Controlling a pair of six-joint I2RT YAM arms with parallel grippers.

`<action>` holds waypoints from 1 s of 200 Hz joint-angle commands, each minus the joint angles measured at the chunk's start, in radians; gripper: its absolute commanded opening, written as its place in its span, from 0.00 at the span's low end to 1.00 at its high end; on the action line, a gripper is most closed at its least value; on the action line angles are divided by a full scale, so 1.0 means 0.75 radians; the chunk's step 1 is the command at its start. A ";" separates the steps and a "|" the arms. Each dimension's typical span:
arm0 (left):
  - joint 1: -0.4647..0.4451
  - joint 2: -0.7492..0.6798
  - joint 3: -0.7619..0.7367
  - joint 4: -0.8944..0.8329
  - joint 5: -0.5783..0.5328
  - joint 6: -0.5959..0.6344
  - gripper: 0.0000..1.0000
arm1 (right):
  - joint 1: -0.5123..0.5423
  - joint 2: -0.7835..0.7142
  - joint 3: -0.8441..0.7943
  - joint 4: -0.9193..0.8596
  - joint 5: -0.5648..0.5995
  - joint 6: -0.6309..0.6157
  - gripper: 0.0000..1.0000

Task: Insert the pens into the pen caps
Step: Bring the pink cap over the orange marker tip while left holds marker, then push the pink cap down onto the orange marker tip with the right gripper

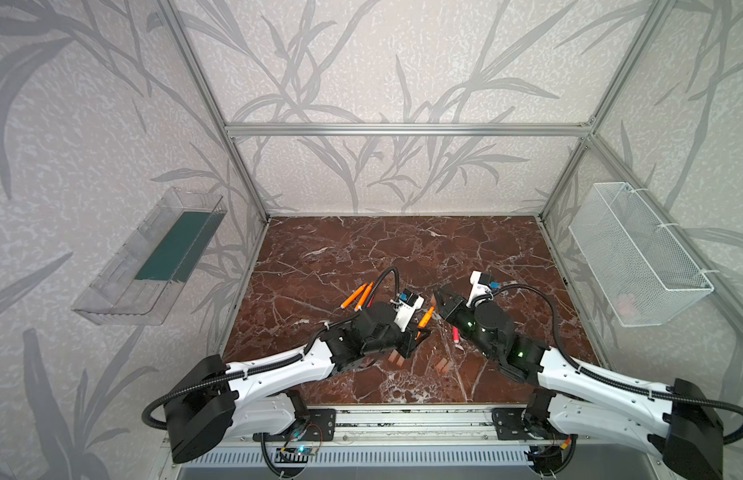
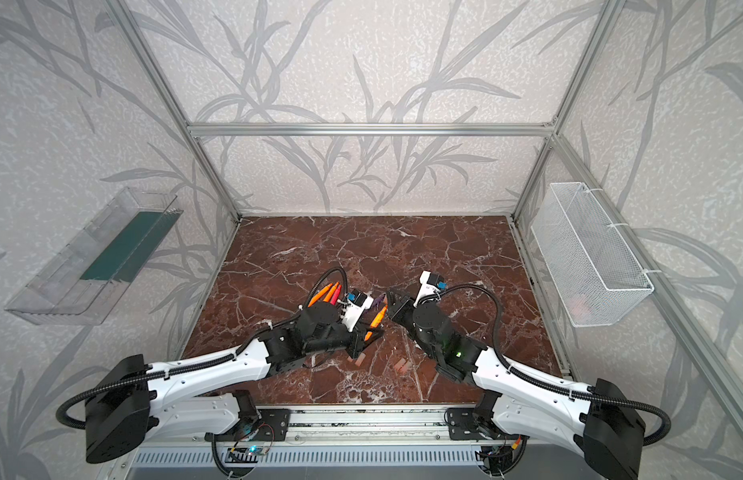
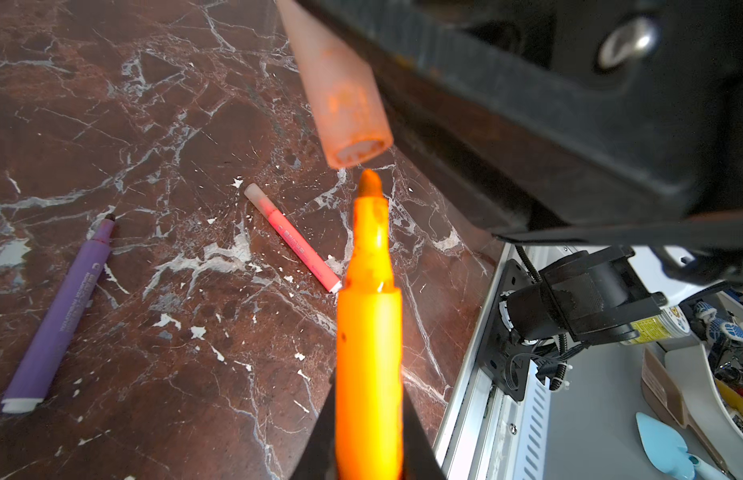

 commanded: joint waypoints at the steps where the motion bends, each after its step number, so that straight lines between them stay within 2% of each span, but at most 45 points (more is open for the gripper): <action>1: -0.004 -0.038 0.026 0.004 -0.026 0.027 0.00 | 0.004 -0.005 -0.019 0.042 -0.001 0.020 0.00; 89: -0.004 -0.020 0.038 -0.013 -0.048 0.028 0.00 | 0.015 -0.012 -0.056 0.096 -0.037 0.036 0.00; 141: -0.004 -0.032 0.032 -0.009 -0.042 0.031 0.00 | 0.015 -0.079 -0.038 0.037 0.040 0.012 0.00; 200: -0.004 -0.032 0.034 -0.010 -0.037 0.032 0.00 | 0.015 -0.089 -0.027 0.051 0.029 0.007 0.00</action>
